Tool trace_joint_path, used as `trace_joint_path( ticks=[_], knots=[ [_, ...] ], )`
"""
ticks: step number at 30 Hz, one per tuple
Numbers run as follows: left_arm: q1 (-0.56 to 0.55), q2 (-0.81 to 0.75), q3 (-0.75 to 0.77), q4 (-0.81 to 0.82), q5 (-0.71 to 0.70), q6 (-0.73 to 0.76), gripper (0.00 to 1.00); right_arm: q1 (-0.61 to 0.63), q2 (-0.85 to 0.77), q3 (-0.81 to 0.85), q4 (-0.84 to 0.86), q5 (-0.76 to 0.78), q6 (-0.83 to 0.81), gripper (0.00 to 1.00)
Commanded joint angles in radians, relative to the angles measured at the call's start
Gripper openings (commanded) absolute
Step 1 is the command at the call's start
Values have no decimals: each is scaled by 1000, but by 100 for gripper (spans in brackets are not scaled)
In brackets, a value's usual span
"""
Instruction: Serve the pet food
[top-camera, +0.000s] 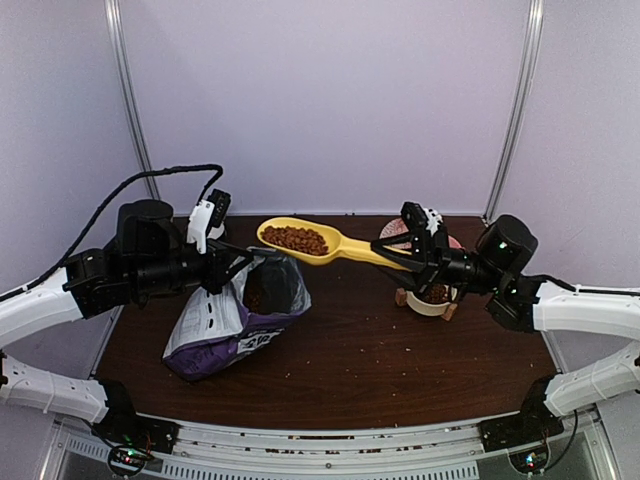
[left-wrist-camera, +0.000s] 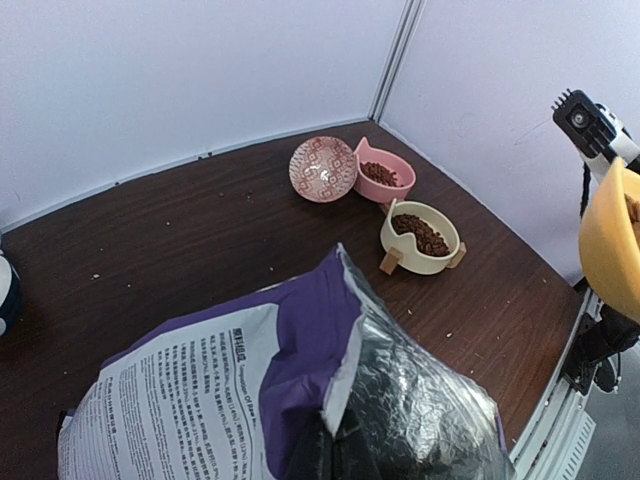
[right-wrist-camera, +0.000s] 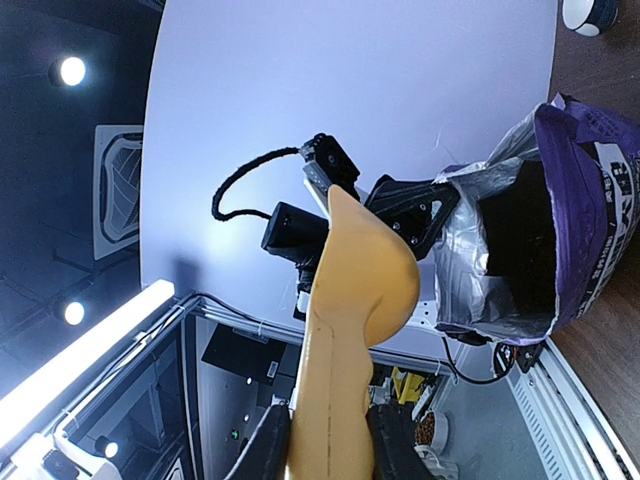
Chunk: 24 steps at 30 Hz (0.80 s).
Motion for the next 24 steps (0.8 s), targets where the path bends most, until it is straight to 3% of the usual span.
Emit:
trace_joint_path(
  ticks=[1,9,24],
  knots=[
    [8,-15,20,100,0,3,0,-28,-44,-7,36,50,8,5],
    [9,-19,18,97,-2,6,0,-142,-133,-81,-13,154,13,6],
    [11,-32,13,90,1,9,0,-589,-187,-202,-134,170,-108,5]
  ],
)
